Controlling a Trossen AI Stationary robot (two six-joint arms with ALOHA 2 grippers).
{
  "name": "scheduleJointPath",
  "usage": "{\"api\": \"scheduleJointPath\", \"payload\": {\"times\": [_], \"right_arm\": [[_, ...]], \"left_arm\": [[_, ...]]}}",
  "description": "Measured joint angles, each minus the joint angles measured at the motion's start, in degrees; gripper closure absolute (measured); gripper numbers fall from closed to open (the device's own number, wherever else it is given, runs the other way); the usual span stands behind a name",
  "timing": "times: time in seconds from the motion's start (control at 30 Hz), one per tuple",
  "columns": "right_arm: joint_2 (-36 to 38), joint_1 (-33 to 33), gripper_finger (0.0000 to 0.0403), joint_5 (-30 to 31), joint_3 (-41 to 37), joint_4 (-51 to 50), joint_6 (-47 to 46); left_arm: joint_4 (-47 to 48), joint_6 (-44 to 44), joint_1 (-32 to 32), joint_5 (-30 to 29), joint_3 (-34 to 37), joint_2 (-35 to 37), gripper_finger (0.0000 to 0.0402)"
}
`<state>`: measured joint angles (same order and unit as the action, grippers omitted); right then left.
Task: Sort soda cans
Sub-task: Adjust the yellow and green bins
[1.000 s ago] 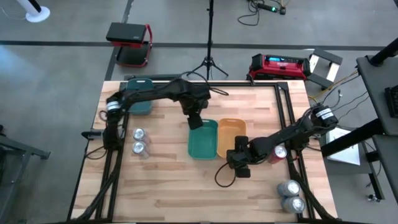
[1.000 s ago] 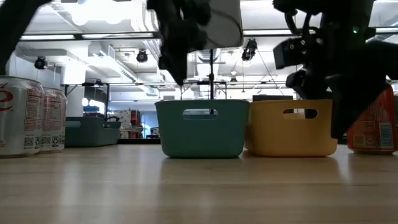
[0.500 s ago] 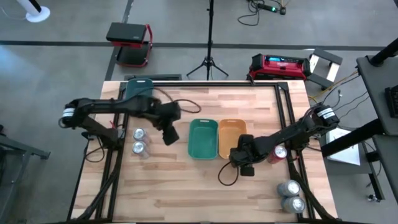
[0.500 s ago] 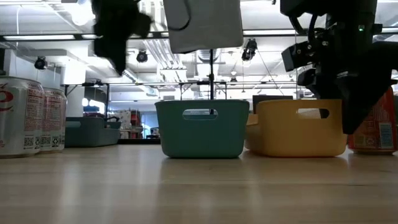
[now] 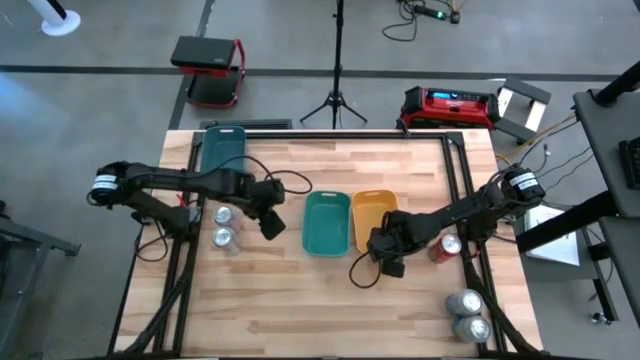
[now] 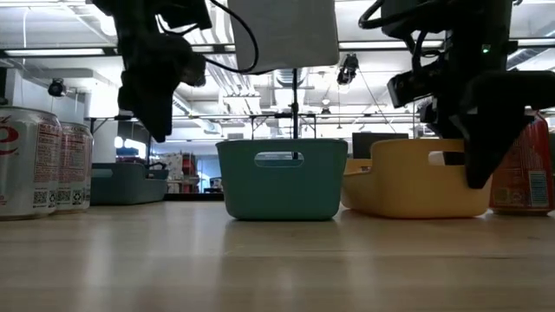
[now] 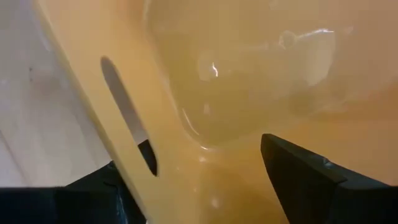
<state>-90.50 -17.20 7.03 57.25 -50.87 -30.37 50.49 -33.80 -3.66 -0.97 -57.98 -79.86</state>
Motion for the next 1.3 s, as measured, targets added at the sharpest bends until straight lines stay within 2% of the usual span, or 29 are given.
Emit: {"api": "scheduleJointPath", "payload": {"times": [0.2,0.57,0.93,1.13,1.3], "right_arm": [[0.0,-0.01,0.016,-0.23,-0.11,-0.09,-2.7],[0.0,-0.01,0.0271,-1.24,-0.11,0.02,-2.64],[0.0,-0.16,0.036,-3.52,-0.11,0.44,-6.58],[0.0,-1.15,0.0388,-4.6,-0.11,0.69,-6.32],[0.0,-3.03,0.0387,-6.07,-0.11,0.62,-5.6]], "left_arm": [[-0.18,0.22,0.0,-0.06,0.05,-1.89,0.026],[-0.84,-0.12,0.0,-0.3,0.5,-5.97,0.026],[-2.74,0.02,0.0,-1.72,0.5,-6.57,0.026],[-4.88,0.02,0.2,-2.16,0.7,-6.57,0.026],[-6.63,0.0,0.24,-2.16,0.92,-6.57,0.026]]}}
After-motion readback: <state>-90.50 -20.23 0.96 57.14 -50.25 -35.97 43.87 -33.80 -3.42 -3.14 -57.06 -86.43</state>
